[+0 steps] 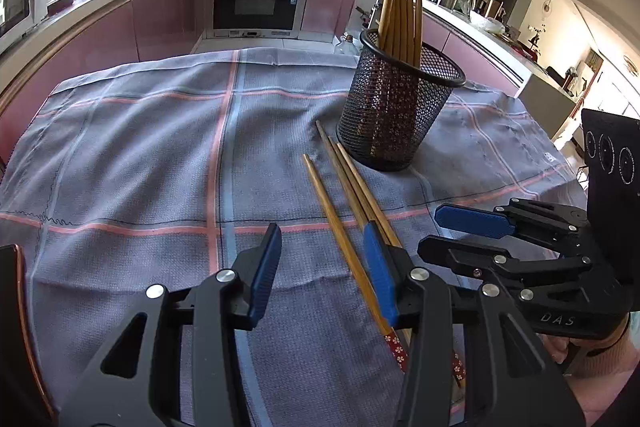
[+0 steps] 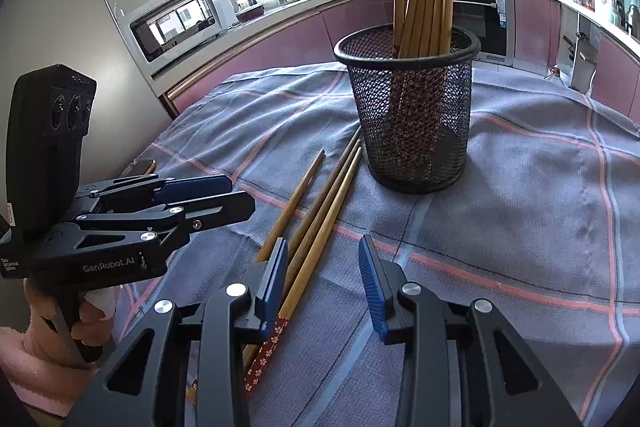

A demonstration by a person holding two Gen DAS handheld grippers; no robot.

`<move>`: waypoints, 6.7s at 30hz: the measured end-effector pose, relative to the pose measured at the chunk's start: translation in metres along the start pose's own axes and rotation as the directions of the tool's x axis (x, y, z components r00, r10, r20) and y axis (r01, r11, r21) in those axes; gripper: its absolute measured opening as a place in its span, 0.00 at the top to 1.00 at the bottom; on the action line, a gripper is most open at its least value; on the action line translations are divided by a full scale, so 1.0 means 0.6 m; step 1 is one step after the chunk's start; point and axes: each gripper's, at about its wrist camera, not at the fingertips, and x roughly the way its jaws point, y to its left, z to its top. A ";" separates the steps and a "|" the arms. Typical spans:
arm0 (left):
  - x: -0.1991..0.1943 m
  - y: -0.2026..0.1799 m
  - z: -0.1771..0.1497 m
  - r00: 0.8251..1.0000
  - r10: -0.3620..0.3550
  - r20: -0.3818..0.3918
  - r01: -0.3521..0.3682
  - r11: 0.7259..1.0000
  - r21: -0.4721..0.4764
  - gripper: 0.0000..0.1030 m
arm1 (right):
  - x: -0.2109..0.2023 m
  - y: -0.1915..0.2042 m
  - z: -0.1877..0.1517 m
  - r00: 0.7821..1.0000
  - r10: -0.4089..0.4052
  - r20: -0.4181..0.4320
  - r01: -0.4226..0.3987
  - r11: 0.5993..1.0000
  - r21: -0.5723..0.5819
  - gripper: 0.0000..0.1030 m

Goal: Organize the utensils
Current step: 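Move the right gripper back to the chopsticks on the cloth, then close the right gripper on another chopstick, then lift the chopstick upright with the right gripper over the holder, then lower the chopstick into the mesh holder with the right gripper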

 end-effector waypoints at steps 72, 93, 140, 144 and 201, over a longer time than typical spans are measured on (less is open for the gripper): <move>0.060 -0.004 -0.002 0.994 0.074 -0.076 -0.069 0.996 0.064 0.84 | 0.063 0.021 0.014 0.984 -0.168 -0.053 0.162 0.981 -0.105 0.92; 0.059 -0.002 -0.002 0.994 0.078 -0.082 -0.073 0.996 0.055 0.84 | 0.064 0.011 0.018 0.987 -0.149 -0.063 0.143 0.986 -0.089 0.92; -0.063 0.014 0.027 0.995 -0.087 0.058 0.089 0.995 -0.034 0.93 | -0.082 0.000 0.041 0.985 -0.015 0.173 0.019 0.999 -0.026 0.95; -0.084 0.014 0.033 0.990 -0.115 0.086 0.118 0.992 -0.034 0.93 | -0.093 -0.004 0.046 0.980 -0.010 0.199 0.015 1.000 -0.019 0.95; -0.175 -0.017 0.213 0.915 -0.213 0.342 0.211 0.976 0.045 0.93 | -0.192 -0.021 0.163 0.894 -0.044 0.446 0.079 0.995 -0.060 0.95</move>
